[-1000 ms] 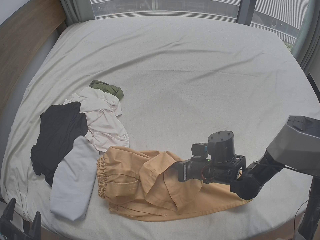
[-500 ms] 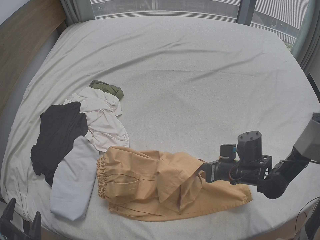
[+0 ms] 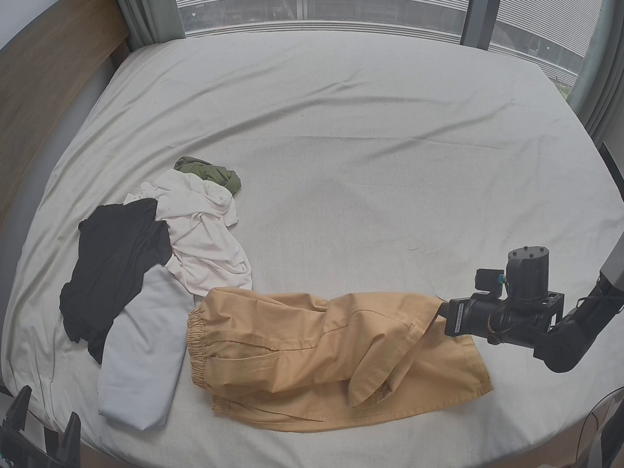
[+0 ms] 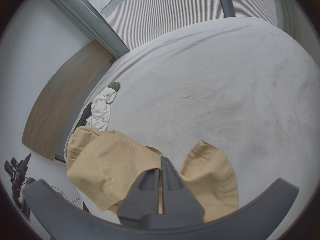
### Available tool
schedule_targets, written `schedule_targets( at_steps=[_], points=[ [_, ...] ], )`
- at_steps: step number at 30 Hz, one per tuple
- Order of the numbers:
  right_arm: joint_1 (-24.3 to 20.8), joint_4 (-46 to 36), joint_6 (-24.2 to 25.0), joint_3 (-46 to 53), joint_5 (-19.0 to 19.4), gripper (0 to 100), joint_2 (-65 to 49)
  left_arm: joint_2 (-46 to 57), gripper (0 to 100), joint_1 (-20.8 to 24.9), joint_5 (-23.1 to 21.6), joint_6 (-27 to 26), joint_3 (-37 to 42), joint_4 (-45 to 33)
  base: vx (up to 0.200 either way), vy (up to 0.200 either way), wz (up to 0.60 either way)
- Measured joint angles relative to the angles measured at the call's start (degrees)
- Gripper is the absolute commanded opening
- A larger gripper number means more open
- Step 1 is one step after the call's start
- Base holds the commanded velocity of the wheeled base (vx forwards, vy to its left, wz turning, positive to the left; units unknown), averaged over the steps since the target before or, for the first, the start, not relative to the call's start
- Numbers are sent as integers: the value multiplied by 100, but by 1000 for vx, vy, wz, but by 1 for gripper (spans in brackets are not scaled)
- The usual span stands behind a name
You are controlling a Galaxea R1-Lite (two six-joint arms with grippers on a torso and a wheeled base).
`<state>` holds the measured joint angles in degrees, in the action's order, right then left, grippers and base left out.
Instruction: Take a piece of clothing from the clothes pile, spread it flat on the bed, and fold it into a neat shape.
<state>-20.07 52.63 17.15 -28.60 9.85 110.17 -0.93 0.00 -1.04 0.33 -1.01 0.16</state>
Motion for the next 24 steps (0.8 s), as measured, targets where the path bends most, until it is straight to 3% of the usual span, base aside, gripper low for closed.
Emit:
schedule_targets(
  at_steps=[6, 7, 24],
  points=[
    [161, -16, -2, 118, -6, 0, 11, 0, 100, 0, -2, 0, 0, 0, 0, 0, 0],
    [168, -16, -2, 123, -9, 100, 22, 0, 100, 0, 0, 0, 0, 0, 0, 0, 0],
    [-51, 57, 213, 713, -17, 100, -324, 0, 100, 0, -2, -9, 0, 0, 0, 0, 0]
  ],
)
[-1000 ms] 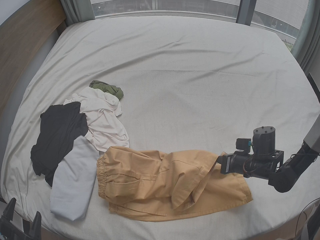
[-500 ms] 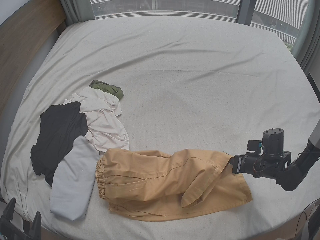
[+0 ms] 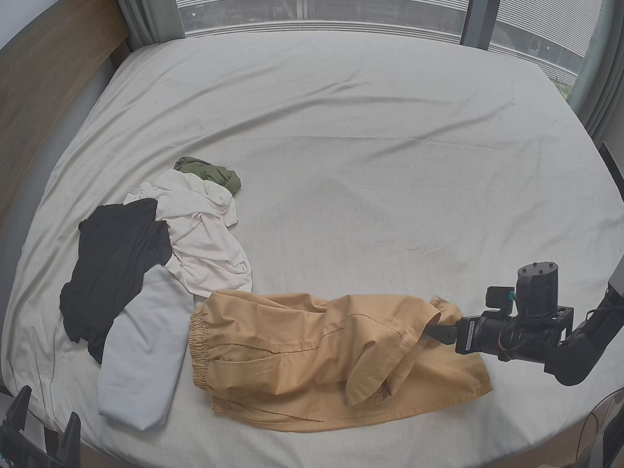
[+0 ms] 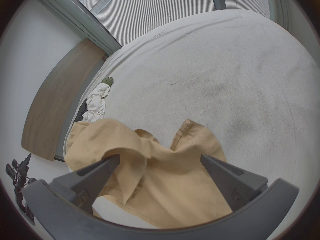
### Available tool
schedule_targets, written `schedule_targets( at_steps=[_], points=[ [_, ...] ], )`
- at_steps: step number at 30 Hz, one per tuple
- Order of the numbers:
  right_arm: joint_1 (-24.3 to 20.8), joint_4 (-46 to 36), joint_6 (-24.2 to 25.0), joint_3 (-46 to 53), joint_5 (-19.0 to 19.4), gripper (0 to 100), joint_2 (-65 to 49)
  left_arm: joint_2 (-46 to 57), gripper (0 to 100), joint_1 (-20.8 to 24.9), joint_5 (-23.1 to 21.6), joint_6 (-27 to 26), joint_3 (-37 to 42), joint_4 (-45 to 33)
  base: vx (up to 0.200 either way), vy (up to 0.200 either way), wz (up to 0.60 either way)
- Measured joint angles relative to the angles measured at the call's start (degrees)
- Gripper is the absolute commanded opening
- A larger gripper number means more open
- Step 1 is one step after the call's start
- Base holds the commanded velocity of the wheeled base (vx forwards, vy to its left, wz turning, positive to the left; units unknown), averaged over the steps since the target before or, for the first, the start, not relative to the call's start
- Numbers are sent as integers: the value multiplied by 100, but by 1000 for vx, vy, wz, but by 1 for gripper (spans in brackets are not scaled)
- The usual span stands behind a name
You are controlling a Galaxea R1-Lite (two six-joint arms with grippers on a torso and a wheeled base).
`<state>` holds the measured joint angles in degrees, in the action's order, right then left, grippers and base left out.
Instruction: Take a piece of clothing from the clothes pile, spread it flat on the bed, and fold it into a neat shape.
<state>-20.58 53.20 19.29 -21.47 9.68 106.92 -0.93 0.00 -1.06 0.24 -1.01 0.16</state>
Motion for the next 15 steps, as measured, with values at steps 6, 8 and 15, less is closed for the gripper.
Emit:
schedule_targets(
  at_steps=[6, 8, 15],
  points=[
    [-179, -21, 101, 300, 4, 100, -390, 0, 100, 0, 0, 0, 0, 0, 0, 0, 0],
    [-240, -33, 132, 408, 6, 100, -491, 0, 100, 0, 2, -2, 0, 0, 0, 0, 0],
    [-544, 12, 228, 636, 15, 100, -627, 0, 100, 0, 0, 0, 0, 0, 0, 0, 0]
  ],
)
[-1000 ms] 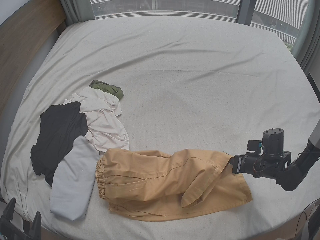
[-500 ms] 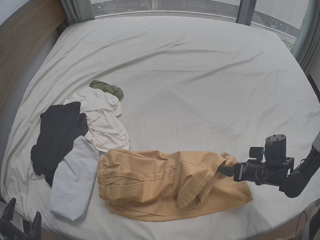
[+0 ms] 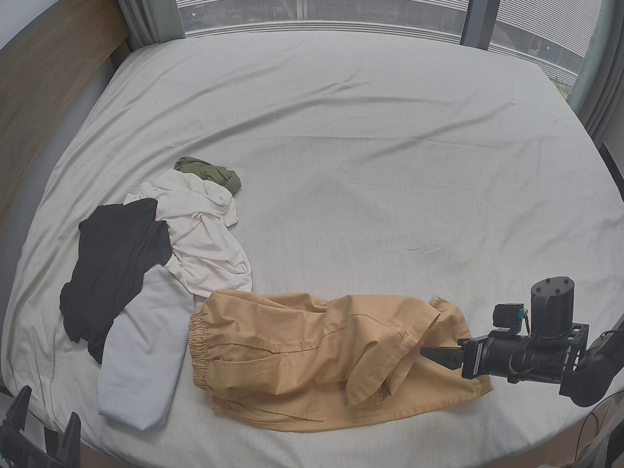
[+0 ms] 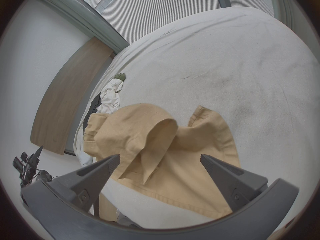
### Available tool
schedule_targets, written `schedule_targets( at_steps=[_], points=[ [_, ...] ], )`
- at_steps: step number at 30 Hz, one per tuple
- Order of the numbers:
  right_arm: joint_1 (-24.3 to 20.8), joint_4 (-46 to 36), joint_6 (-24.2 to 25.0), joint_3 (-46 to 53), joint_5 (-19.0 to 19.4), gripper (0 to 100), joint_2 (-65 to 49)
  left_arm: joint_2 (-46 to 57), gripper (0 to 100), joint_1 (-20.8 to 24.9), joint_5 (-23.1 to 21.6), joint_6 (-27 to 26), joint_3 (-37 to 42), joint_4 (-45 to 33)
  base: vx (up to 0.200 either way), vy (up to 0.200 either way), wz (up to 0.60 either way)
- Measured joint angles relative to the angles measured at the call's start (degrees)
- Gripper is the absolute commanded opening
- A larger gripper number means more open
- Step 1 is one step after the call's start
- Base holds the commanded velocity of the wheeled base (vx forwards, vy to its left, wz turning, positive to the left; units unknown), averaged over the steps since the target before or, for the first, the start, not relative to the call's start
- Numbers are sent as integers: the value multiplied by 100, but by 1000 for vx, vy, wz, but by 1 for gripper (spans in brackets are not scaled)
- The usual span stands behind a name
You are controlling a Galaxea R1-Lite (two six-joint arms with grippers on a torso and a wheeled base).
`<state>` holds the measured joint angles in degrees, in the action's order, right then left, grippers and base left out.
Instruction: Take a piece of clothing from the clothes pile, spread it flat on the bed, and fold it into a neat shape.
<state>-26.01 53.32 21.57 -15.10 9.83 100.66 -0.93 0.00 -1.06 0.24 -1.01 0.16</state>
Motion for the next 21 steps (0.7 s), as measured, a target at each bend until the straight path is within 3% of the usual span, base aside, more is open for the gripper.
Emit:
schedule_targets(
  at_steps=[15, 21],
  points=[
    [-653, 27, 528, -630, 2, 100, 607, 0, 100, 0, 0, 2, 0, -2, 0, 0, 0],
    [-898, 449, 673, -846, 7, 100, 984, 0, 100, 0, 0, 5, 0, 0, 0, 0, 0]
  ],
)
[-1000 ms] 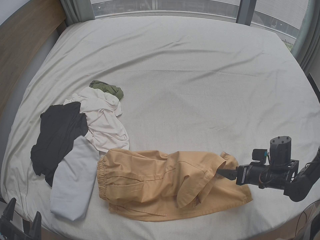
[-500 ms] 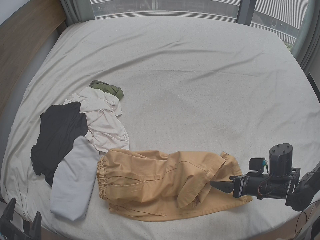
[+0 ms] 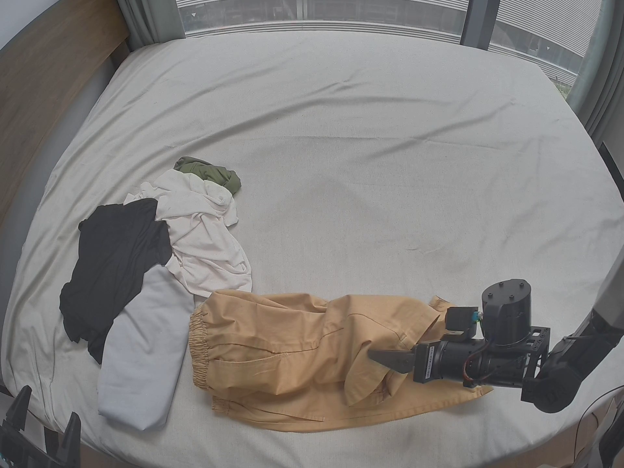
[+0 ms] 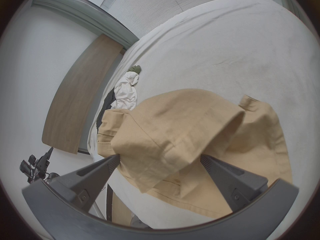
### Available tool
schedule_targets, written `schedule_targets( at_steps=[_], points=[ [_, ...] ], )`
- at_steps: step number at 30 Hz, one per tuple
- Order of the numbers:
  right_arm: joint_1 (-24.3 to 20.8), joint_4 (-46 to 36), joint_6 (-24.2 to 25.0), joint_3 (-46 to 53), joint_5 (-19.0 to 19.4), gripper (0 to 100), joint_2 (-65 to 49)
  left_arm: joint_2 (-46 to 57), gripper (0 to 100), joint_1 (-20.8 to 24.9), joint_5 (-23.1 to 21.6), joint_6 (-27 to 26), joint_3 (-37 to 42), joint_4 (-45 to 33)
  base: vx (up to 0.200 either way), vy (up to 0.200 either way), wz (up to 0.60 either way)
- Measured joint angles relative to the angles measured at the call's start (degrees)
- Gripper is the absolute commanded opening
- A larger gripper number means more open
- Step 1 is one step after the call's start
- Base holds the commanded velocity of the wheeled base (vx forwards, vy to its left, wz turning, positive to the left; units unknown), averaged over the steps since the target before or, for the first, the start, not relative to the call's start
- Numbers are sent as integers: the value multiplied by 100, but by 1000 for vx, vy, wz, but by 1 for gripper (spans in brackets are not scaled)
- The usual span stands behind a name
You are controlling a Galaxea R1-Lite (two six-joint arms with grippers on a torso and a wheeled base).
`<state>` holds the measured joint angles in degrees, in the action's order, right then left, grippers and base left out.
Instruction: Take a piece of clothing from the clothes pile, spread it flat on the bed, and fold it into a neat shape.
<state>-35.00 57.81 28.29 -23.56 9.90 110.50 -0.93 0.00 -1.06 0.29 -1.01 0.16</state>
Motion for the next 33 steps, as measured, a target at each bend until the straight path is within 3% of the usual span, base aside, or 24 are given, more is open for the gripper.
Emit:
schedule_targets(
  at_steps=[13, 33],
  points=[
    [-395, 864, 405, -99, 0, 100, 340, 0, 100, 0, 2, 4, 0, 0, 0, 0, 0],
    [-736, 1565, 879, 69, -16, 100, -178, 0, 100, 0, 0, 4, 0, 0, 0, 0, 0]
  ],
)
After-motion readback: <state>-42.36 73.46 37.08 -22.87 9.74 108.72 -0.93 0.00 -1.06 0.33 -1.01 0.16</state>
